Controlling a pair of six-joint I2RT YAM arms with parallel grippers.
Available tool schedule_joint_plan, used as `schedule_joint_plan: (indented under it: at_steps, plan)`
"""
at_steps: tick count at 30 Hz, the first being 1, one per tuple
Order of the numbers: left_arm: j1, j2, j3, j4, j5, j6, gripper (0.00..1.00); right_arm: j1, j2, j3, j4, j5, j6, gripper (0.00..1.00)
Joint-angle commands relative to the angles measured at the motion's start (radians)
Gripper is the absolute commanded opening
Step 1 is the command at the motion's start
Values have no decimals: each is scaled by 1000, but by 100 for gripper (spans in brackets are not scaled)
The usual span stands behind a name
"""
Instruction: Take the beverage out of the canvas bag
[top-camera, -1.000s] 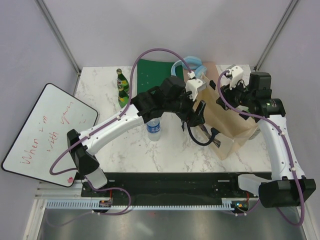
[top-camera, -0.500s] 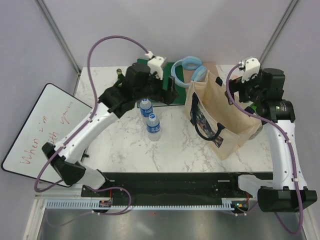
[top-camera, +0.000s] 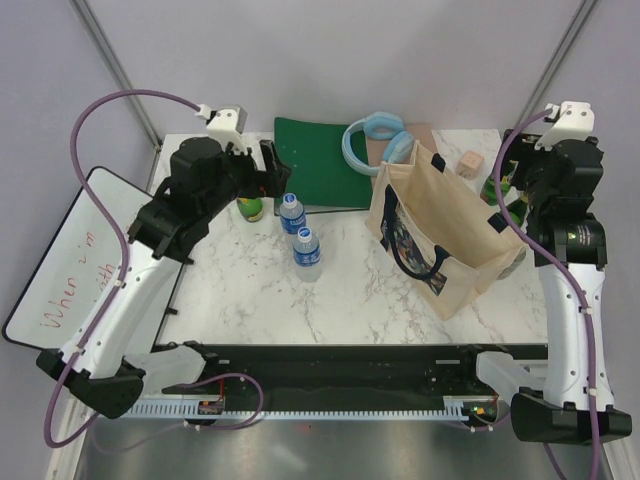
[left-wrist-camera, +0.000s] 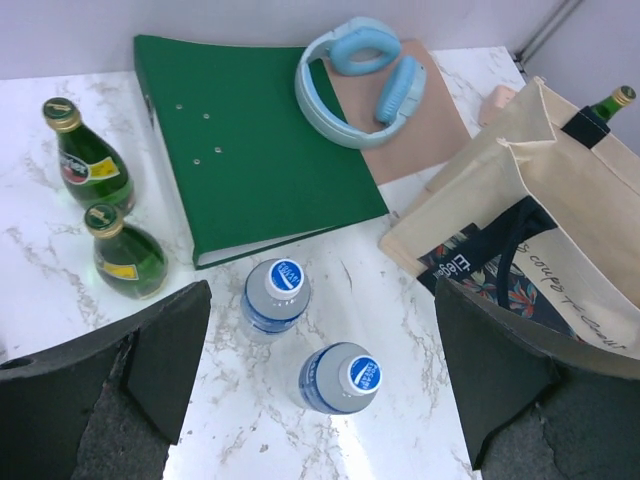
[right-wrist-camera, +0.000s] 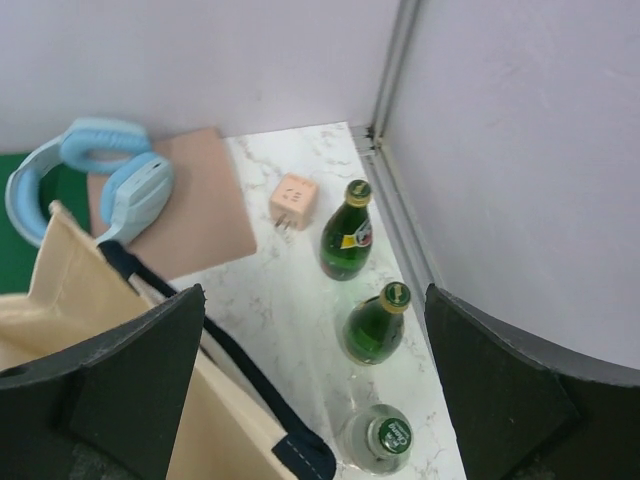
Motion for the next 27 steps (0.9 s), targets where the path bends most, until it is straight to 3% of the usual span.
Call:
schedule_joint_plan:
  at_steps: [1, 13, 27]
  plan:
    - [4, -82, -29, 15, -115, 25, 100, -4, -8, 37, 74, 206, 86, 98]
    - [4, -185, -96, 9, -140, 11, 100, -4, -27, 11, 96, 269, 84, 98]
    - [4, -191, -105, 9, -138, 7, 100, -5, -33, -29, 114, 298, 56, 98]
